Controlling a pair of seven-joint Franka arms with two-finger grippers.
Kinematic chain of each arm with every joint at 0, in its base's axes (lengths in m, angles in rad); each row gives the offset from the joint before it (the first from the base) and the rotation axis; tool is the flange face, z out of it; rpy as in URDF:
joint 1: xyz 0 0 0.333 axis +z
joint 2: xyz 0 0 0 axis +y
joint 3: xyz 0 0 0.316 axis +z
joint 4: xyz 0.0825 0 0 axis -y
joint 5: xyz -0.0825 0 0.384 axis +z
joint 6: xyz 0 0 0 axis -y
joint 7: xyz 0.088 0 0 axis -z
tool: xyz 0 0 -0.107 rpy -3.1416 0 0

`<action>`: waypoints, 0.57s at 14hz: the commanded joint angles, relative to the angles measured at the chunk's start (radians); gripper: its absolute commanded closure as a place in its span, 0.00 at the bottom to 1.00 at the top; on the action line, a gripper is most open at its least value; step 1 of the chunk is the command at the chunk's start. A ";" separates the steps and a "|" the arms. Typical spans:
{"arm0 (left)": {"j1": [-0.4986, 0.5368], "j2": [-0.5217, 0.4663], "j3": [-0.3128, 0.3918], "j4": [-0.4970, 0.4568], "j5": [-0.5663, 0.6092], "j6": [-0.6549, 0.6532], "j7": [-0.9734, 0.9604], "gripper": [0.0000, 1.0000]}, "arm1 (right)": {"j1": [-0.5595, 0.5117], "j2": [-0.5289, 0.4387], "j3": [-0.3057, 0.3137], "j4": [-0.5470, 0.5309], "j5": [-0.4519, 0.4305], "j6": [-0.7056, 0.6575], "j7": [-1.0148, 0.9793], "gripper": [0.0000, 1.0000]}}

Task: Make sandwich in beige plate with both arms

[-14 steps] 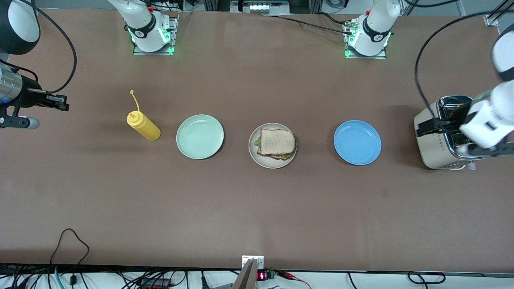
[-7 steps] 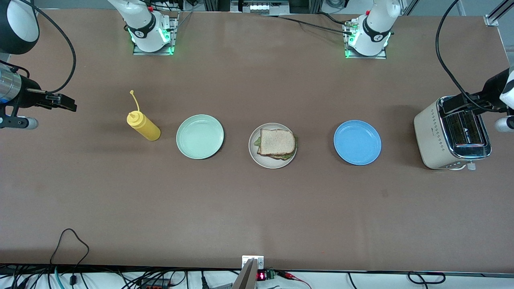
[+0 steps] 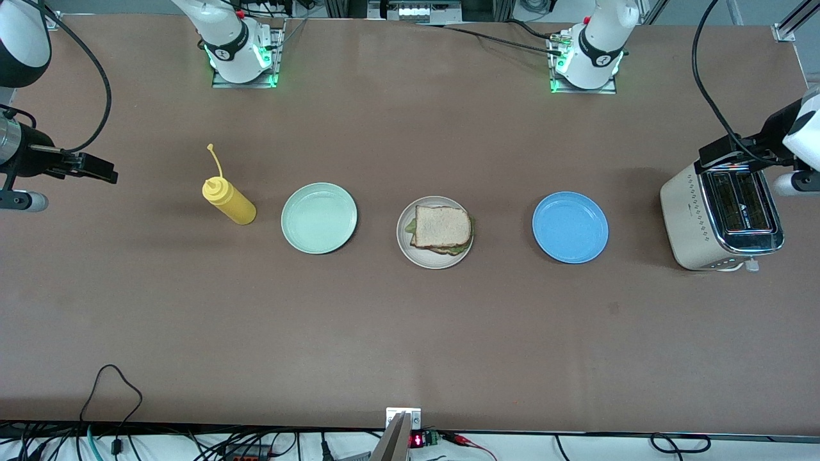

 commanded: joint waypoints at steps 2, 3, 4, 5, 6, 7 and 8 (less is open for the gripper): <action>0.008 -0.075 -0.015 -0.118 0.024 0.079 0.027 0.00 | 0.001 0.011 0.000 0.053 -0.011 -0.020 -0.010 0.00; 0.010 -0.097 -0.020 -0.155 0.026 0.110 0.025 0.00 | 0.001 0.013 0.000 0.075 -0.008 -0.029 -0.005 0.00; 0.010 -0.103 -0.021 -0.165 0.034 0.118 0.025 0.00 | 0.001 0.013 0.000 0.084 -0.006 -0.028 -0.008 0.00; 0.008 -0.103 -0.024 -0.160 0.041 0.116 0.024 0.00 | 0.003 0.011 0.000 0.086 -0.009 -0.029 -0.004 0.00; 0.008 -0.103 -0.026 -0.155 0.043 0.110 0.019 0.00 | 0.006 0.007 0.000 0.086 -0.011 -0.032 -0.004 0.00; 0.008 -0.106 -0.027 -0.151 0.044 0.095 0.017 0.00 | 0.007 0.002 0.002 0.086 -0.008 -0.052 -0.001 0.00; 0.007 -0.108 -0.029 -0.148 0.044 0.080 0.017 0.00 | 0.015 -0.004 0.002 0.084 -0.006 -0.076 0.011 0.00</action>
